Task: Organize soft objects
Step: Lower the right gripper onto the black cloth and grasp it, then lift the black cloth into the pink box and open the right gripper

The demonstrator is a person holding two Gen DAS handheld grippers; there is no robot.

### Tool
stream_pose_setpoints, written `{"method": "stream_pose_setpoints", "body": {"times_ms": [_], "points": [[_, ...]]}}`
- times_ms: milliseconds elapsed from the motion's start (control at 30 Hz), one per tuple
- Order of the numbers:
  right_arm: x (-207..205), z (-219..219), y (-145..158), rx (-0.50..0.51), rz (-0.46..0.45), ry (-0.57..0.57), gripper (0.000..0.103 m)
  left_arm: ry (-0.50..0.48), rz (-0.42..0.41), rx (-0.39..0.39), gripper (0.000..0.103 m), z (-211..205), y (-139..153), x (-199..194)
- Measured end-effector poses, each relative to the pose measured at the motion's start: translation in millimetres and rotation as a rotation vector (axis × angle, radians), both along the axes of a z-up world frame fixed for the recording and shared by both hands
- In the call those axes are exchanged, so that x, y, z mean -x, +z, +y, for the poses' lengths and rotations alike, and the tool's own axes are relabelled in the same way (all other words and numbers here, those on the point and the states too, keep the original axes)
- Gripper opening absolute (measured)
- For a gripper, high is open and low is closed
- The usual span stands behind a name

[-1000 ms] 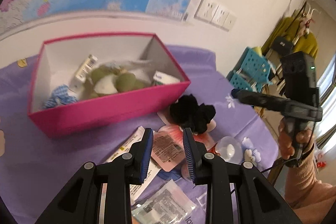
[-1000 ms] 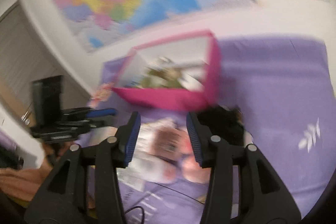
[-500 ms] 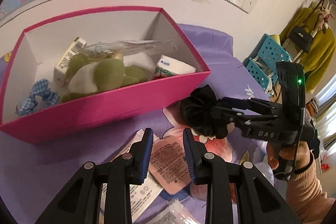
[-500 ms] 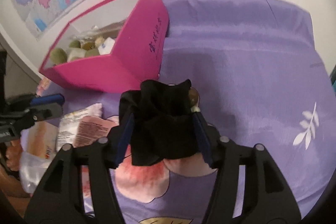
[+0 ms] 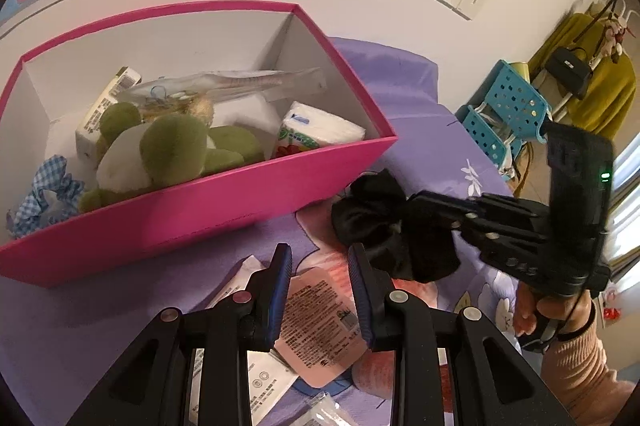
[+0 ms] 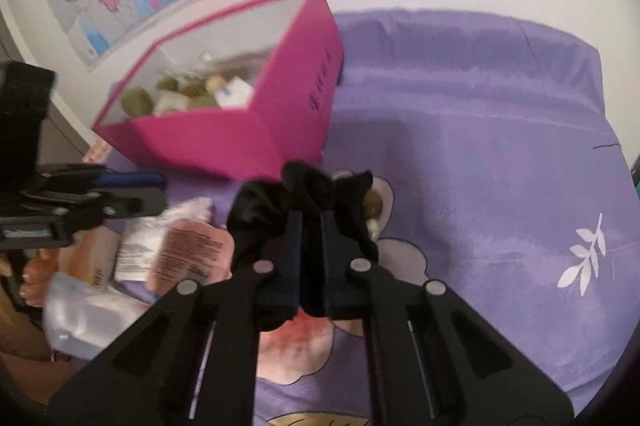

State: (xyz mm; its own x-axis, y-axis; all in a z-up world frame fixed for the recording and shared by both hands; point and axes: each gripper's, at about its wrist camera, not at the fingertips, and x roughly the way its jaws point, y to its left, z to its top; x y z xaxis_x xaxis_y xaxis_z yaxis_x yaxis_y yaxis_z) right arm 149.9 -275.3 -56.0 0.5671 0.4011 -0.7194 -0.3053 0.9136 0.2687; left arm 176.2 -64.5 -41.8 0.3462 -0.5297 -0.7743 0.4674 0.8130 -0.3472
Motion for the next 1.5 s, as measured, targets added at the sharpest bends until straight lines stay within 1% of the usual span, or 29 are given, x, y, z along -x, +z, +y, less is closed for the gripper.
{"method": "stream_pose_setpoints", "body": {"times_ms": [133, 233, 300, 367, 400, 467, 533, 567, 600, 700, 767, 800, 833, 867, 900, 1033, 1133, 1233, 1367, 1500], "points": [[9.1, 1.1, 18.3, -0.024, -0.044, 0.012, 0.009, -0.019, 0.017, 0.046, 0.028, -0.8, 2.9, -3.3], [12.2, 2.3, 24.4, -0.044, -0.05, 0.026, 0.009, -0.028, 0.02, 0.054, 0.028, -3.0, 4.1, -4.8], [12.7, 4.3, 25.0, -0.04, -0.056, 0.025, 0.009, -0.034, 0.024, 0.049, 0.028, -5.5, 2.9, -5.8], [9.1, 5.2, 19.1, -0.033, -0.029, 0.024, 0.011, -0.029, 0.023, 0.034, 0.028, -8.0, 0.7, -6.9], [6.9, 4.8, 13.8, -0.037, -0.002, 0.021, 0.017, -0.031, 0.028, 0.031, 0.028, -9.0, -1.2, -7.4], [3.3, -0.5, 3.0, -0.05, 0.051, 0.008, 0.025, -0.034, 0.033, 0.028, 0.028, -9.9, -4.1, -6.9], [2.5, -4.3, -2.8, -0.067, 0.077, 0.001, 0.051, -0.035, 0.038, 0.02, 0.028, -11.1, -7.2, -7.5], [2.6, -4.7, -5.1, -0.067, 0.085, 0.001, 0.056, -0.035, 0.039, 0.015, 0.028, -11.8, -8.7, -7.7], [2.3, -2.6, -7.6, -0.059, 0.092, 0.006, 0.058, -0.036, 0.043, 0.014, 0.028, -11.9, -10.1, -7.8], [0.6, 8.9, -15.3, -0.035, 0.121, 0.054, 0.058, -0.037, 0.047, 0.007, 0.028, -13.2, -12.7, -8.7], [-1.2, 14.4, -21.2, -0.01, 0.128, 0.053, 0.058, -0.038, 0.052, 0.004, 0.028, -14.3, -14.3, -10.0], [-2.3, 15.7, -23.6, -0.005, 0.131, 0.055, 0.054, -0.039, 0.052, 0.001, 0.028, -14.4, -15.4, -10.3], [-2.5, 15.3, -24.1, -0.003, 0.122, 0.05, 0.036, -0.039, 0.056, -0.002, 0.028, -13.9, -16.7, -10.9], [-2.7, 14.0, -24.0, -0.005, 0.115, 0.047, 0.022, -0.04, 0.057, -0.002, 0.028, -13.5, -17.4, -10.9], [-3.5, 10.9, -24.3, -0.022, 0.122, 0.043, 0.005, -0.043, 0.059, 0.002, 0.028, -13.5, -17.7, -11.2], [3.0, 2.9, -11.7, -0.065, 0.08, 0.037, 0.004, -0.077, 0.088, 0.046, 0.028, -15.6, -17.0, -12.8], [8.3, 1.6, 9.0, -0.09, 0.027, 0.038, 0.004, -0.094, 0.091, 0.067, 0.028, -17.7, -13.2, -13.2], [13.6, 4.6, 31.7, -0.104, -0.033, 0.048, 0.004, -0.12, 0.108, 0.124, 0.028, -18.1, -5.9, -15.1], [16.3, 11.9, 61.4, -0.126, -0.105, 0.068, 0.003, -0.144, 0.072, 0.146, 0.028, -19.7, 11.2, -12.8], [16.5, 19.2, 89.3, -0.153, -0.17, 0.096, 0.003, -0.14, 0.002, 0.171, 0.028, -16.8, 36.6, -9.6]]}}
